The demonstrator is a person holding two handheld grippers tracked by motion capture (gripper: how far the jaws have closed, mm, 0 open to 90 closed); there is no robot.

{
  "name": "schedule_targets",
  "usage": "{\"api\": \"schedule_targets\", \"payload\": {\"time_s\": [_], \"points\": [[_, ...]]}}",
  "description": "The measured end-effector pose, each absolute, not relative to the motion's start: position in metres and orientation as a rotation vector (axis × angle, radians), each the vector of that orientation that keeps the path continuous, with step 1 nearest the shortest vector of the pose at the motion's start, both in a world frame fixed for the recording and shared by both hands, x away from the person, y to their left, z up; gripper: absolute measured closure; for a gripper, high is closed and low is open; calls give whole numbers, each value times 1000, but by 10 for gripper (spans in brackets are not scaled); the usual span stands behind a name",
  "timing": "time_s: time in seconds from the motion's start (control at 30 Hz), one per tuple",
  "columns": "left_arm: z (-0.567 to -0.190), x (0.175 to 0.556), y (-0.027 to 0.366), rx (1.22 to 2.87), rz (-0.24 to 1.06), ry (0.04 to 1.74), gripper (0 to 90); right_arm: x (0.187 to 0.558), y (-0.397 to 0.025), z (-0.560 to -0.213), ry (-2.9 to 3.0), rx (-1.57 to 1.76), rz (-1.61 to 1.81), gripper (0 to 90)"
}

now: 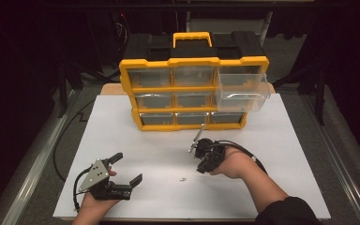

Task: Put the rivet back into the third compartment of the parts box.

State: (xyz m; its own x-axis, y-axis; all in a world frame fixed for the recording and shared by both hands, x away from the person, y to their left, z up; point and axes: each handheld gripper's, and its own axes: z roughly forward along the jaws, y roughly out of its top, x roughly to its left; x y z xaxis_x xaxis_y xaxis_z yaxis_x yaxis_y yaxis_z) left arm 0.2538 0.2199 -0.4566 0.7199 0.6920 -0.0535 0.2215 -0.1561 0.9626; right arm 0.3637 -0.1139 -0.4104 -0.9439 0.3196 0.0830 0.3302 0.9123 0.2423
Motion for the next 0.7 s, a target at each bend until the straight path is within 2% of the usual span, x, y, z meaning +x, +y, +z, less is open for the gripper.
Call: {"api": "schedule_targets", "payload": {"time_s": [0.37, 0.7], "points": [[-456, 252, 220, 1711, 486, 728, 3, 362, -156, -384, -2990, -533, -368, 829], [-456, 254, 220, 1706, 478, 730, 3, 360, -190, -335, -2992, -545, -384, 838]]}}
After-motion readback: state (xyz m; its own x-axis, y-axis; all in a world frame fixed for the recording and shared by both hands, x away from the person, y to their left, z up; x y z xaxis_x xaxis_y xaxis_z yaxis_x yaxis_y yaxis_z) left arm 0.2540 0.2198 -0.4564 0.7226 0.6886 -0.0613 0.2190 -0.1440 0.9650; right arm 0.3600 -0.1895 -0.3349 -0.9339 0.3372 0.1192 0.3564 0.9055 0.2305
